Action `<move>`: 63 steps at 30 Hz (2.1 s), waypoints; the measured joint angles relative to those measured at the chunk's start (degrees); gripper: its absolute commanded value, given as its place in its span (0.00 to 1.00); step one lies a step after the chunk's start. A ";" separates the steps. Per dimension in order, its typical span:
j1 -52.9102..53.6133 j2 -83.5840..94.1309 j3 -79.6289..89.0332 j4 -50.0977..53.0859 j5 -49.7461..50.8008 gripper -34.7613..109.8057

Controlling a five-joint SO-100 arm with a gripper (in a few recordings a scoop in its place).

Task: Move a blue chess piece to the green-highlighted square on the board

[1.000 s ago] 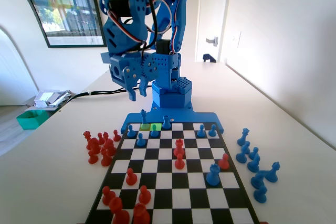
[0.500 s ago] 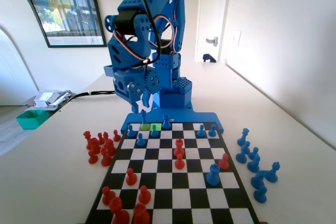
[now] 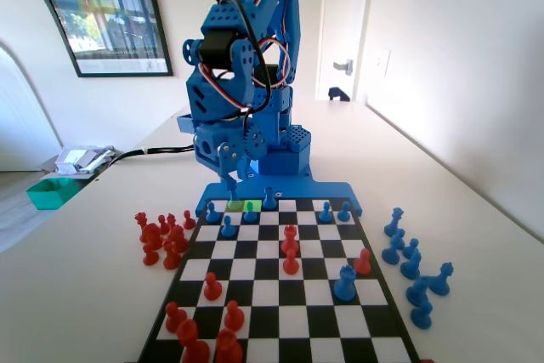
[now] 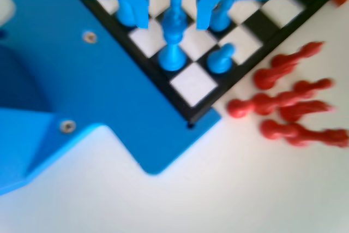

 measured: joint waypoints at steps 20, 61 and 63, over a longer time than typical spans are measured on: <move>0.88 -2.81 2.02 -6.59 -0.79 0.29; -5.45 -4.04 -0.88 0.35 5.71 0.25; -5.01 -4.04 0.26 -1.23 5.36 0.25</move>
